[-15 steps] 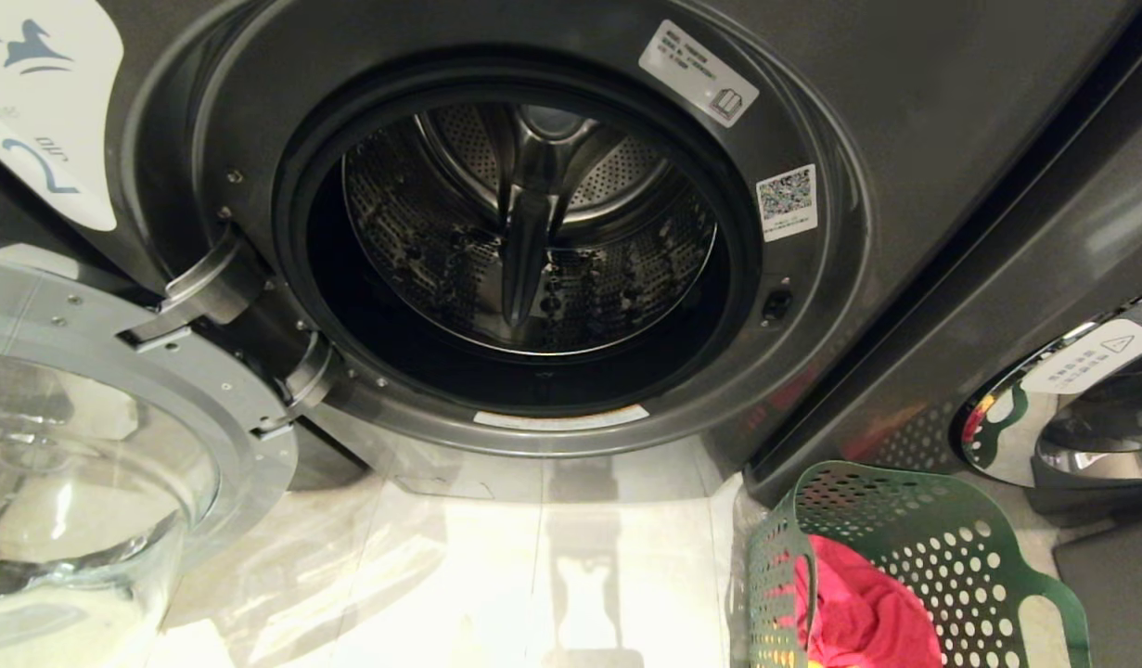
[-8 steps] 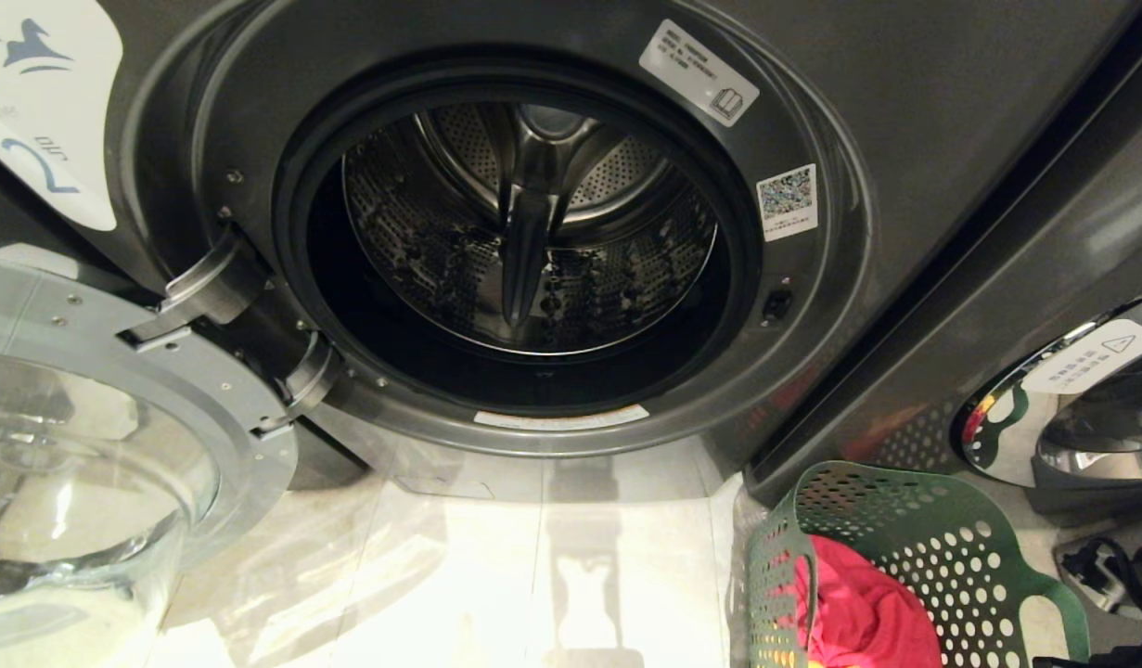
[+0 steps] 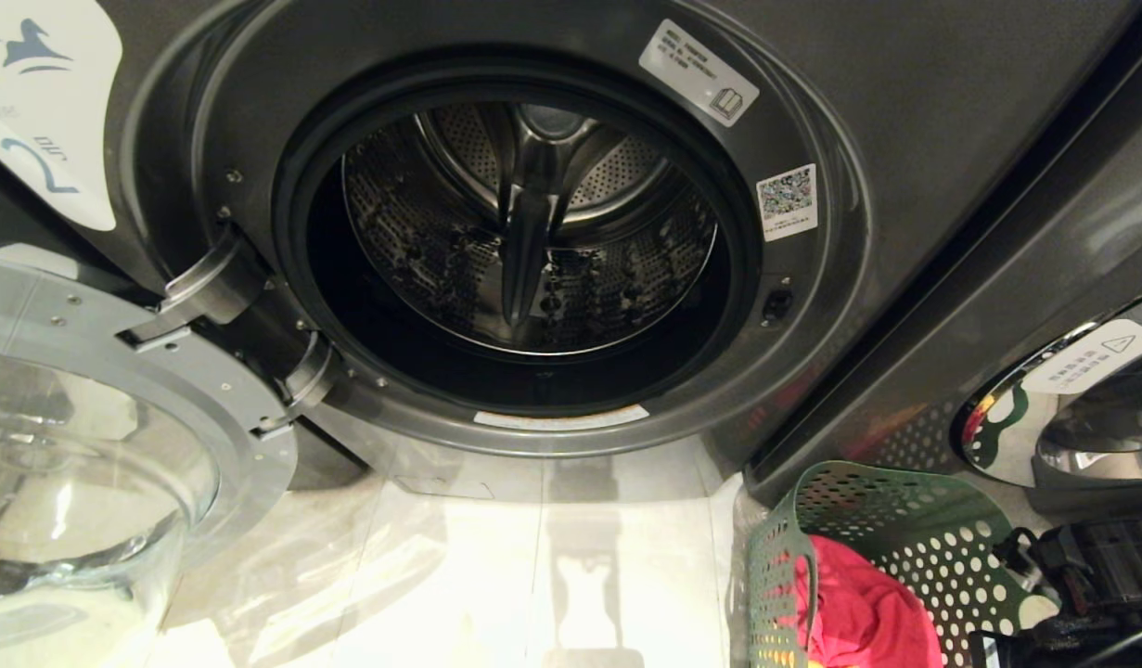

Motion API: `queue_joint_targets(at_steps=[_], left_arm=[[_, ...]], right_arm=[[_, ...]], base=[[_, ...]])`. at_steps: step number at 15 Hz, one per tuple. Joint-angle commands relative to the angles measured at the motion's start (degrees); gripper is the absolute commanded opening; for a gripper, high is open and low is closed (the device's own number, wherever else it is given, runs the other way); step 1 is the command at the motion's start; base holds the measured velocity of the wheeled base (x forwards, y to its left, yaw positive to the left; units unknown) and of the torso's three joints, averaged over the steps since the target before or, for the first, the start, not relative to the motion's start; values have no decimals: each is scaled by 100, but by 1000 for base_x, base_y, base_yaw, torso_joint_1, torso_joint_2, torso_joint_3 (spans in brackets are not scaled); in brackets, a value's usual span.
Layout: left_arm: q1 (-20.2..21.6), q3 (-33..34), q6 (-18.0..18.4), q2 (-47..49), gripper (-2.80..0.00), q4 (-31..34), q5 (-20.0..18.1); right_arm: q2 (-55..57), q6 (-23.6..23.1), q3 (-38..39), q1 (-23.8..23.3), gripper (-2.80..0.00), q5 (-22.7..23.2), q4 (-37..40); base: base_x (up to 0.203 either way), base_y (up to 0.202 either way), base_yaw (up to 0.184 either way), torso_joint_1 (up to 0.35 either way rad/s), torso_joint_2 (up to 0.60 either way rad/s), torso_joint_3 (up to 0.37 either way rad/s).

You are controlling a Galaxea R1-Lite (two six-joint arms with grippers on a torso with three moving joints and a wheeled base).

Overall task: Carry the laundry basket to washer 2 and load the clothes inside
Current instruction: Place the clothes into the washing machine

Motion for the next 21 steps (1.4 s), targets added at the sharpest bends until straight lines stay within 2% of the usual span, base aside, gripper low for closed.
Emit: queue_joint_targets(at_steps=[1, 6, 12, 16, 18, 19, 21], left_arm=[[2, 229, 1, 0, -280, -5, 2], [2, 229, 1, 0, -280, -5, 2], [2, 229, 1, 0, -280, -5, 2], [2, 229, 1, 0, -280, -5, 2], [2, 229, 1, 0, -280, -5, 2], [2, 229, 1, 0, -280, -5, 2], [2, 229, 1, 0, -280, -5, 2]], right_arm=[[552, 17, -154, -13, 0, 10, -28], [1577, -4, -1144, -209, 0, 28, -35], [2581, -122, -1369, -666, 0, 4, -80], [3246, -185, -1363, -905, 0, 117, -1266], [3454, -576, -1234, -948, 0, 537, -1618], [3538, -766, -1205, -953, 0, 633, -1663], [3814, -864, -1208, -953, 0, 652, -1899]], base=[[0, 0, 0, 0, 0, 0], [0, 0, 0, 0, 0, 0], [0, 0, 0, 0, 0, 0], [0, 0, 0, 0, 0, 0], [0, 0, 0, 4, 4, 15], [0, 0, 0, 0, 0, 0], [0, 0, 0, 0, 0, 0]])
